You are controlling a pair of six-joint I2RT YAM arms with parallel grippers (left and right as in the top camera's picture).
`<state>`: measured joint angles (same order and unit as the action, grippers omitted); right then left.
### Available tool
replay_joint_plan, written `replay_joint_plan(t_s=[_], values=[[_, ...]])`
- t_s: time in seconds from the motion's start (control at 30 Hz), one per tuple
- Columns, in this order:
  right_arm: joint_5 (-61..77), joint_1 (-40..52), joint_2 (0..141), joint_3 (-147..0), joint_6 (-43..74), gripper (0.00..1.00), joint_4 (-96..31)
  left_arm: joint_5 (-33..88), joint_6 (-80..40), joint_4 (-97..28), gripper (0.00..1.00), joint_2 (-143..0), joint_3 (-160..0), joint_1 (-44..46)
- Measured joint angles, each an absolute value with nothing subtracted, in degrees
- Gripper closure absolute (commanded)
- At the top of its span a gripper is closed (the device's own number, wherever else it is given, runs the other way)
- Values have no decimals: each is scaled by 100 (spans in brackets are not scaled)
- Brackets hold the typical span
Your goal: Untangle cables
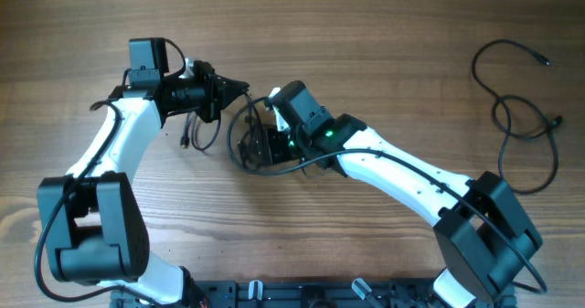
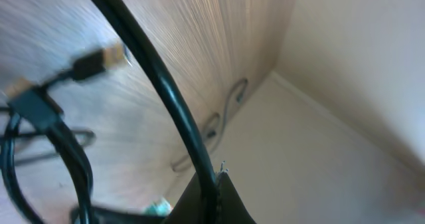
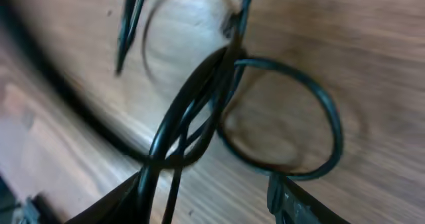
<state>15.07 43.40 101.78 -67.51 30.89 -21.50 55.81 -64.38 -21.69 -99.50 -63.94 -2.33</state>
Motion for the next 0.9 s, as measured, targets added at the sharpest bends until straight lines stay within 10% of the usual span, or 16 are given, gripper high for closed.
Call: replay_joint_plan(t_s=[0.17,0.9], values=[[1295,4346,10178,-6751,3240,95,-2069,5972,-6751,-2169,96,-9950,-6394,-233],[1131,1754,10178,-6751,1590,96,-4353,6049,-6820,-2220,96,-9950,-6394,-1872]])
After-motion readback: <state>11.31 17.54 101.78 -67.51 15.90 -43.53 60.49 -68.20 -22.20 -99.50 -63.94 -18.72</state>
